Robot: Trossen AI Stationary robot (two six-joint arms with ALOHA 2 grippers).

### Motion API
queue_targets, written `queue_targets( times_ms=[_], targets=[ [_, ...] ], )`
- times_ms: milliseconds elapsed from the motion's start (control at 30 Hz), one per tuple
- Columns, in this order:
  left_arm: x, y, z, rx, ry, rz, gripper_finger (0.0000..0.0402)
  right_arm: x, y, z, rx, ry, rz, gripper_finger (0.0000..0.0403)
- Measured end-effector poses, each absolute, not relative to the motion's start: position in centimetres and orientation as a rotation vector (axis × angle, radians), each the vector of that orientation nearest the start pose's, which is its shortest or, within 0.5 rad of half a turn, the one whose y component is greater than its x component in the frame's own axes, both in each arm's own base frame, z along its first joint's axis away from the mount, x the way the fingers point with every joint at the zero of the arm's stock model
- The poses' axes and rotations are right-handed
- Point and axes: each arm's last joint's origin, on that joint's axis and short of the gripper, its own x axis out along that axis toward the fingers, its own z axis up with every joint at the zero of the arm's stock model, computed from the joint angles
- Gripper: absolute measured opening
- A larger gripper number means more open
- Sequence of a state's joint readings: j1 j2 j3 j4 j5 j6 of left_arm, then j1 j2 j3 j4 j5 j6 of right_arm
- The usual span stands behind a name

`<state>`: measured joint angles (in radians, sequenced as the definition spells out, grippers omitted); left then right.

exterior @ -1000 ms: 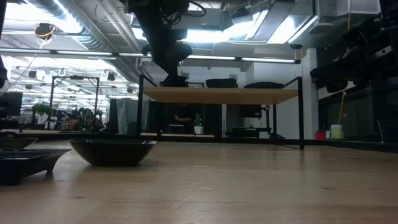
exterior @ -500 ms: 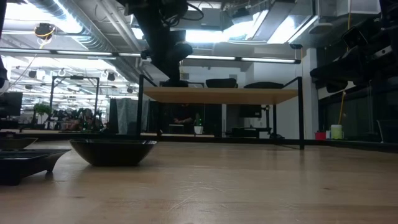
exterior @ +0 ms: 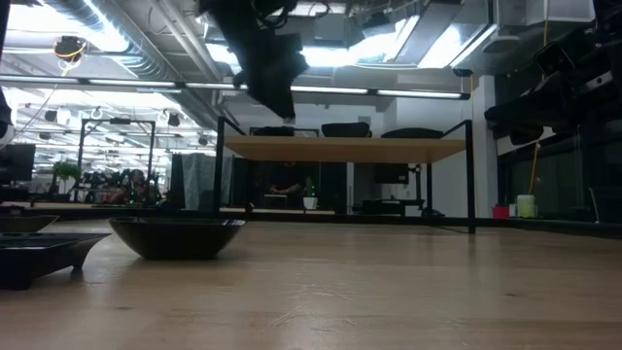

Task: Pick & Place Mini shaped plates
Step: Stack the leaf-shaped plate on top of the leaf-shaped plate on the shelf

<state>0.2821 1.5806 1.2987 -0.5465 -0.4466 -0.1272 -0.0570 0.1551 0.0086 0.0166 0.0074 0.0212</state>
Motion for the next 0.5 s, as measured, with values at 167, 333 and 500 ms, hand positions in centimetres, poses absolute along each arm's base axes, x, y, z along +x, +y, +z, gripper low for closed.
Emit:
queue_targets(
  times_ms=[167,333,500],
  targets=[
    [33.1,7.3,28.9,0.015,0.79,0.646,0.013,10.6,-0.6,15.5,0.024,0.129,-0.065,0.0034],
    [33.6,3.6,28.9,0.08,0.782,0.579,0.013,10.6,-0.6,15.5,0.024,0.129,-0.065,0.0034],
    [33.8,0.2,28.9,0.115,0.771,0.493,0.0129,10.6,-0.6,15.5,0.024,0.129,-0.066,0.0034]
  ],
)
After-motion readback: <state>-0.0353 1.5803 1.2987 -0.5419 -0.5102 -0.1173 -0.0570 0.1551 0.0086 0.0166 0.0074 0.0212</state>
